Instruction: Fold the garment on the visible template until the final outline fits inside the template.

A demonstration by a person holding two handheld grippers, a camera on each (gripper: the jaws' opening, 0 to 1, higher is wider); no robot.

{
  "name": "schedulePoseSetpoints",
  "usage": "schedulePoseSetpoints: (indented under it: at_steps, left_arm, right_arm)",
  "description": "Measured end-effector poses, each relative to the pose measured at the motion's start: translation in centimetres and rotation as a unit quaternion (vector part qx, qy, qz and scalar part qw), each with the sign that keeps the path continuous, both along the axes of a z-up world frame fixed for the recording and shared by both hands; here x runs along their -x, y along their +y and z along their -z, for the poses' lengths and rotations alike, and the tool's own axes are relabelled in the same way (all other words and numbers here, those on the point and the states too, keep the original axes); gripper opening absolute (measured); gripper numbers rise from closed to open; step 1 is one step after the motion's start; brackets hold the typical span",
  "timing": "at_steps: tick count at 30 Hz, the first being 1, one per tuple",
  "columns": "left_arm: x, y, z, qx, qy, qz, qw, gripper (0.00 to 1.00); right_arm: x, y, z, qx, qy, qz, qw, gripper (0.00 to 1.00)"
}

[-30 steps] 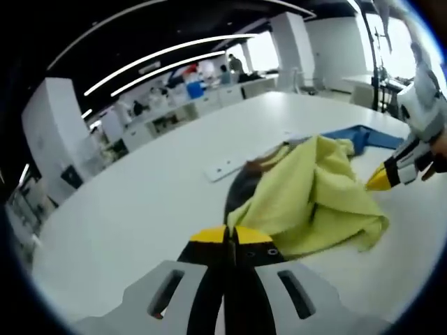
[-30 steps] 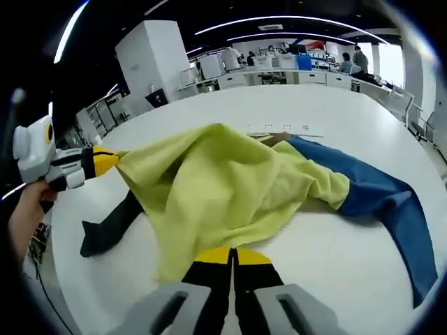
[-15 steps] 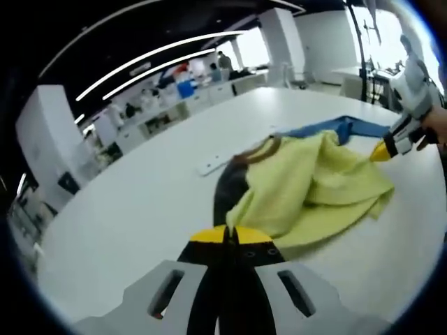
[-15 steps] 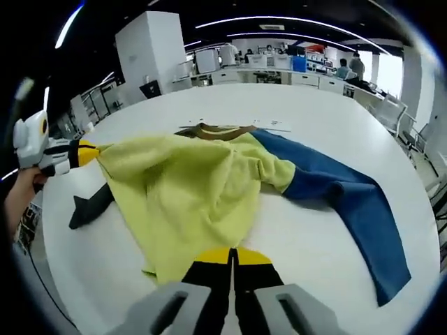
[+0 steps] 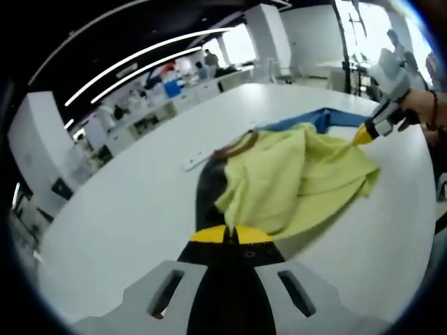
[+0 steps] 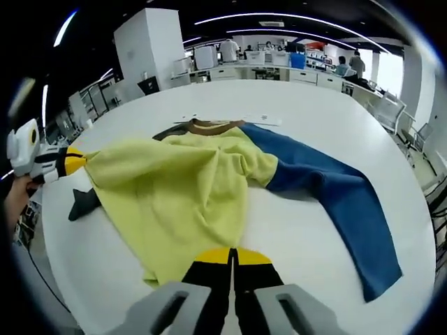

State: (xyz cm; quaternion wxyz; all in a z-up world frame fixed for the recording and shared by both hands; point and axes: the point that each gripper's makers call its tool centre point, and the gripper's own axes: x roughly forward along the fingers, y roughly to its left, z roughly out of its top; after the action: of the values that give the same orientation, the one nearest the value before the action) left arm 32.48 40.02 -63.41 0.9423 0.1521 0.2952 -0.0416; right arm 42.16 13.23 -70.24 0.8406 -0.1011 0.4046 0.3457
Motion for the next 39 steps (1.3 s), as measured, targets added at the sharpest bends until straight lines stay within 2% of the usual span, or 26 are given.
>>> schedulePoseSetpoints:
  at_steps: [4,12,18,28,38,39]
  left_arm:
    - [1.1,-0.9,0.4,0.004,0.008,0.008,0.9999,0.00]
    - [3.5,-2.5,1.5,0.001,0.028,0.020,0.9994,0.00]
    - [4.9,-2.9,2.3,0.000,0.041,0.016,0.9990,0.00]
    - [7.3,-4.0,3.2,0.022,0.051,0.000,0.9985,0.00]
    - [8.6,-4.9,4.3,0.017,0.063,0.004,0.9979,0.00]
    - [8.7,-4.9,4.3,0.017,0.063,0.003,0.9979,0.00]
  right_arm:
    - [0.1,-1.2,0.3,0.018,-0.003,-0.007,0.9998,0.00]
    - [0.5,-3.0,0.5,0.011,0.012,0.003,0.9999,0.00]
    - [1.0,-3.4,0.7,0.012,0.020,0.001,0.9997,0.00]
    - [2.0,-4.3,1.3,0.021,0.027,-0.004,0.9994,0.00]
    - [2.2,-4.7,1.7,0.025,0.028,0.002,0.9993,0.00]
    - [2.2,-4.7,1.6,0.019,0.028,0.013,0.9993,0.00]
